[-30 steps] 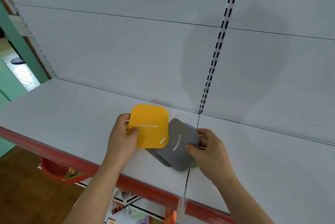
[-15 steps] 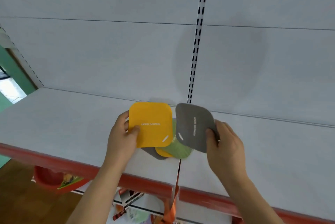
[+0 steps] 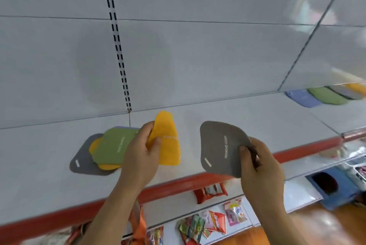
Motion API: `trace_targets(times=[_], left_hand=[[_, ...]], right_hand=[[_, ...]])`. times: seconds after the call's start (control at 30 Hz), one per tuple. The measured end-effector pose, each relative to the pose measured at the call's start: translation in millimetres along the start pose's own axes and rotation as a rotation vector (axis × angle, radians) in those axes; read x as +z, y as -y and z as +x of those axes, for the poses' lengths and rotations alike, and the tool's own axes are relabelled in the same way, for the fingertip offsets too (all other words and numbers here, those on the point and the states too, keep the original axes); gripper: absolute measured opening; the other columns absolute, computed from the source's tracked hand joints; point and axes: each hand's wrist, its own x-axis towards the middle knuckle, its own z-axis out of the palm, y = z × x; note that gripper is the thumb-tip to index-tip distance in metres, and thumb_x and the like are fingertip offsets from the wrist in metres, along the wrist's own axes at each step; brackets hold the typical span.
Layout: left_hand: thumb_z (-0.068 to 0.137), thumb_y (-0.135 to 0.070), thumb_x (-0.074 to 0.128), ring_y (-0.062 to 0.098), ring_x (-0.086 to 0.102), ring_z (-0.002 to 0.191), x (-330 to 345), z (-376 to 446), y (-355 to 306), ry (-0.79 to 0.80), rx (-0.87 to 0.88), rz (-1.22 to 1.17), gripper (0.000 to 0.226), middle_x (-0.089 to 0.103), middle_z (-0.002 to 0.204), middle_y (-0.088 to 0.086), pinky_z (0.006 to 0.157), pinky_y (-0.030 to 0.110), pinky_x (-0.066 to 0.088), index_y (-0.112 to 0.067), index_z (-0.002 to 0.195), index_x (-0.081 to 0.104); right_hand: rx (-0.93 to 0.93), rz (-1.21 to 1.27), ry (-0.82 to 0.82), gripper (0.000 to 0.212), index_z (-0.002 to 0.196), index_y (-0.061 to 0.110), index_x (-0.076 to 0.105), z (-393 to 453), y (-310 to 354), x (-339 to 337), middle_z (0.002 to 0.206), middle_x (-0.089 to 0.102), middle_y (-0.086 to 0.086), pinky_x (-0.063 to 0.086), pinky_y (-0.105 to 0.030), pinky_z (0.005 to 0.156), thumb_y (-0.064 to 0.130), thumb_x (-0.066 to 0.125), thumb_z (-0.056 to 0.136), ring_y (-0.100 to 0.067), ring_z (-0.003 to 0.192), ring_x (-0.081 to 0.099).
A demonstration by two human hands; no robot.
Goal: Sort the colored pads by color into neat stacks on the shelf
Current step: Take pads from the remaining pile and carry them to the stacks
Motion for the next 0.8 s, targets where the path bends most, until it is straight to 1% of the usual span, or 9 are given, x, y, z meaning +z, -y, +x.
trace_targets(times=[0.07, 0.13, 0.2, 0.3, 0.4, 0.47, 0.53, 0.63, 0.8], left_hand=[[0.105, -0.016, 0.06, -0.002, 0.067, 0.101, 24.7, 2.3, -17.8, 0.062, 0.097, 0.035, 0.03, 0.072, 0.112, -0.021, 0.084, 0.022, 0.052, -0.025, 0.134, 0.063], [0.104, -0.014, 0.061, -0.015, 0.062, 0.096, 49.9, 4.5, -39.3, 0.119, 0.183, 0.067, 0.03, 0.067, 0.103, -0.036, 0.077, 0.003, 0.044, -0.032, 0.129, 0.065], [0.104, -0.015, 0.06, -0.018, 0.06, 0.098, 74.6, 3.1, -59.0, 0.202, 0.254, 0.098, 0.031, 0.064, 0.103, -0.043, 0.078, 0.0, 0.042, -0.04, 0.122, 0.066], [0.105, -0.015, 0.06, -0.013, 0.062, 0.099, 114.7, 1.6, -83.3, 0.268, 0.283, 0.11, 0.034, 0.061, 0.11, -0.037, 0.078, -0.003, 0.04, -0.043, 0.122, 0.061], [0.105, -0.017, 0.059, 0.004, 0.061, 0.106, 163.3, 1.1, -100.9, 0.262, 0.251, 0.081, 0.032, 0.065, 0.122, -0.018, 0.083, 0.003, 0.04, -0.031, 0.134, 0.062], [0.106, -0.021, 0.059, 0.012, 0.062, 0.114, 199.0, -1.0, -114.0, 0.272, 0.204, 0.034, 0.031, 0.066, 0.127, -0.012, 0.086, 0.013, 0.043, -0.031, 0.136, 0.06], [0.106, -0.023, 0.059, 0.012, 0.062, 0.114, 240.4, -5.3, -132.5, 0.289, 0.189, -0.002, 0.03, 0.066, 0.127, -0.014, 0.087, 0.017, 0.045, -0.038, 0.132, 0.058], [0.106, -0.024, 0.058, 0.009, 0.061, 0.113, 291.0, -7.6, -151.9, 0.294, 0.181, -0.041, 0.029, 0.063, 0.121, -0.023, 0.086, 0.016, 0.044, -0.043, 0.128, 0.055], [0.107, -0.026, 0.058, 0.016, 0.063, 0.114, 385.4, -11.9, -184.7, 0.331, 0.108, -0.097, 0.028, 0.067, 0.128, -0.009, 0.087, 0.029, 0.049, -0.034, 0.133, 0.06]], right_hand=[[0.023, -0.023, -0.061, 0.03, 0.109, 0.045, 0.063, -3.3, -15.3, -20.9, 0.092, 0.069, 0.023, 0.044, -0.022, 0.061, 0.016, 0.056, 0.102, 0.002, 0.084, 0.062], [0.05, -0.033, -0.125, 0.032, 0.11, 0.045, 0.064, -4.5, -32.0, -42.3, 0.094, 0.07, 0.021, 0.044, -0.021, 0.063, 0.015, 0.057, 0.101, 0.001, 0.083, 0.062], [0.074, -0.034, -0.18, 0.035, 0.109, 0.048, 0.063, -3.0, -48.0, -65.6, 0.097, 0.07, 0.024, 0.046, -0.022, 0.067, 0.015, 0.058, 0.1, 0.003, 0.088, 0.062], [0.106, -0.01, -0.239, 0.038, 0.108, 0.051, 0.06, 6.7, -72.4, -99.4, 0.097, 0.067, 0.031, 0.049, -0.024, 0.068, 0.014, 0.058, 0.1, 0.004, 0.091, 0.062], [0.111, 0.009, -0.271, 0.038, 0.108, 0.051, 0.059, 19.8, -99.0, -132.2, 0.092, 0.066, 0.033, 0.052, -0.029, 0.067, 0.014, 0.058, 0.101, 0.001, 0.089, 0.064], [0.124, 0.025, -0.282, 0.036, 0.108, 0.05, 0.06, 32.0, -121.1, -156.2, 0.09, 0.067, 0.032, 0.05, -0.027, 0.067, 0.014, 0.058, 0.101, 0.002, 0.09, 0.064], [0.143, 0.056, -0.294, 0.033, 0.106, 0.047, 0.062, 45.9, -146.2, -187.8, 0.093, 0.067, 0.031, 0.049, -0.027, 0.067, 0.015, 0.058, 0.101, 0.001, 0.089, 0.063], [0.154, 0.06, -0.312, 0.029, 0.106, 0.047, 0.062, 68.8, -176.7, -225.4, 0.097, 0.066, 0.031, 0.051, -0.032, 0.067, 0.018, 0.057, 0.101, 0.0, 0.09, 0.063], [0.196, 0.065, -0.354, 0.026, 0.105, 0.043, 0.065, 103.3, -229.9, -293.4, 0.095, 0.067, 0.031, 0.045, -0.023, 0.065, 0.018, 0.058, 0.101, 0.002, 0.09, 0.064]])
